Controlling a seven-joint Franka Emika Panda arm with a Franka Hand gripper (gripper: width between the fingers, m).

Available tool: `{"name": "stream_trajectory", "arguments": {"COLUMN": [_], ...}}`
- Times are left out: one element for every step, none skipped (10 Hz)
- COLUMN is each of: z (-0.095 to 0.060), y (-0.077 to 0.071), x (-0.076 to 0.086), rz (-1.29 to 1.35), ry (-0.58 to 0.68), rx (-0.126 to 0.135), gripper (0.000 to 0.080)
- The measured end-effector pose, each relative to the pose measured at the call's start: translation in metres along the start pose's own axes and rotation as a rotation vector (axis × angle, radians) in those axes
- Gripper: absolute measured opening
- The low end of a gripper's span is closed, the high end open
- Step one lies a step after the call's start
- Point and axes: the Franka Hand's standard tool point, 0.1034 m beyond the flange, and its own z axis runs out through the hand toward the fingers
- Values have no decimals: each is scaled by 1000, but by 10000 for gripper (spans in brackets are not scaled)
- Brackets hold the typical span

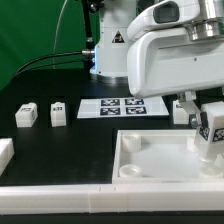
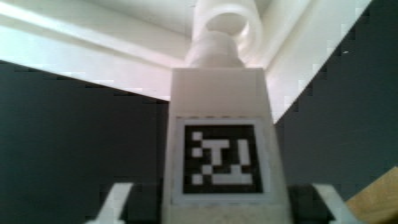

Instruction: Assemble one leg

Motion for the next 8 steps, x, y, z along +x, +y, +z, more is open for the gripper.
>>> {"name": "stream_trajectory", "arguments": {"z": [1, 2, 4, 7, 10, 12, 12, 12], "y": [-1, -2, -3, -4, -4, -4, -4, -4], "x": [-1, -2, -3, -5, -6, -6, -7, -7], "rz": [-2, -2, -3, -3, -2, -2, -2, -2], "ry": [-1, -4, -8, -12, -14, -16, -17, -17], "rx": [1, 3, 4, 6, 7, 8, 8, 8], "gripper": [294, 294, 294, 294, 294, 294, 294, 294]}}
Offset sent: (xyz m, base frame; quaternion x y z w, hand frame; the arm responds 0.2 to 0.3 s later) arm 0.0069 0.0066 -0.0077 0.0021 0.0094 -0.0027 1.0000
